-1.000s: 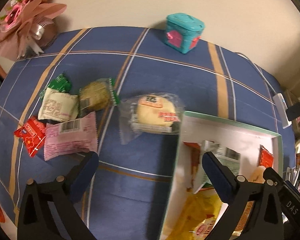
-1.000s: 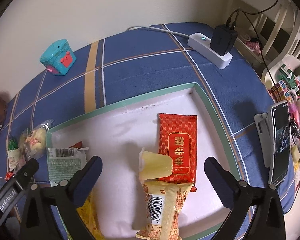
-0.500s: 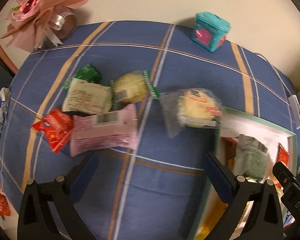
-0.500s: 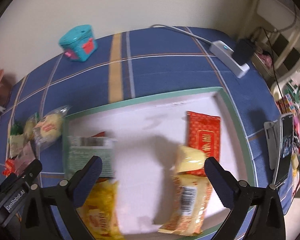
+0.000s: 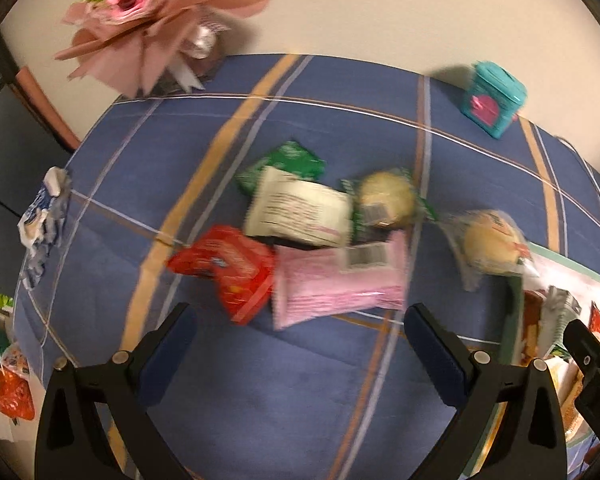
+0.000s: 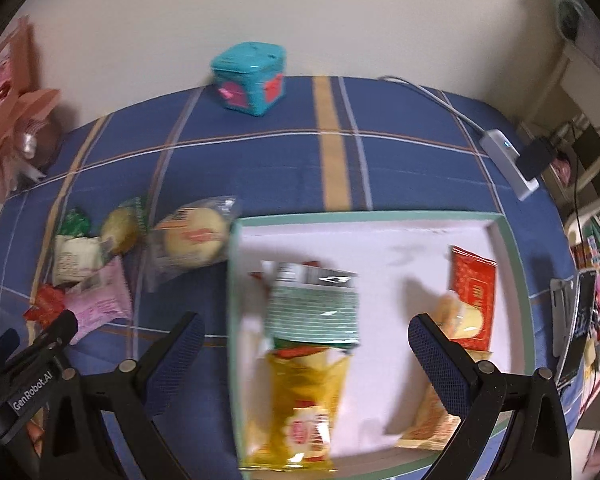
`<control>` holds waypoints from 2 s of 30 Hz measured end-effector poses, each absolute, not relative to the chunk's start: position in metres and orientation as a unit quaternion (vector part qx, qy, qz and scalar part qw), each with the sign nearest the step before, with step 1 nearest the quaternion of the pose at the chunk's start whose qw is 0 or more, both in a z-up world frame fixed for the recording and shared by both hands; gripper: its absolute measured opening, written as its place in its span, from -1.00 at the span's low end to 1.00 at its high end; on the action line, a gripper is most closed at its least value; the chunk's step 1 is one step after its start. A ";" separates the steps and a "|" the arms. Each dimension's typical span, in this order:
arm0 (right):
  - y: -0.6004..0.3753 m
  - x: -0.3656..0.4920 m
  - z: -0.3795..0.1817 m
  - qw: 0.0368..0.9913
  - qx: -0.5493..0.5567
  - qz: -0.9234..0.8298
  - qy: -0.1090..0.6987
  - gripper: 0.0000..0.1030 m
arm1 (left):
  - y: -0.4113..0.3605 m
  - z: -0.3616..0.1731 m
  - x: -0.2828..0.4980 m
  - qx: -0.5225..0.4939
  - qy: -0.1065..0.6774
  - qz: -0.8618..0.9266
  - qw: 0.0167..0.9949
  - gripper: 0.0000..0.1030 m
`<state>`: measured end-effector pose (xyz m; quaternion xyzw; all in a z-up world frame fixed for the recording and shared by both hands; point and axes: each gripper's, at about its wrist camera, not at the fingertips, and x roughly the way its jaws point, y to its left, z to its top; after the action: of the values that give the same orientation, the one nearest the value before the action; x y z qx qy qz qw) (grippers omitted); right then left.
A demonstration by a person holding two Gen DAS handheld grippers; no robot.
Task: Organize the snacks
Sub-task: 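Move both tools back toward the snack pile, then grasp the red packet with the left tool while the right tool grasps the pink barcode packet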
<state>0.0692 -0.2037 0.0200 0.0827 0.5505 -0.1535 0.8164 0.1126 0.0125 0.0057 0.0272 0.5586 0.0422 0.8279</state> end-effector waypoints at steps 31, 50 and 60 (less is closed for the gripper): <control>-0.067 0.121 -0.019 0.822 0.071 -0.029 0.564 1.00 | 0.135 -0.011 0.150 -0.065 0.574 0.078 0.812 1.00; -0.025 0.152 -0.059 0.818 0.041 0.011 0.574 1.00 | 0.138 -0.032 0.175 -0.090 0.583 0.034 0.807 1.00; -0.020 0.157 -0.070 0.817 0.026 0.010 0.576 1.00 | 0.123 -0.051 0.184 -0.077 0.600 0.007 0.796 0.99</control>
<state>0.1568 -0.0197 -0.0702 0.0259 0.5755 0.0100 0.8173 0.1842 0.1231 -0.0508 -0.0766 0.5998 0.0074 0.7965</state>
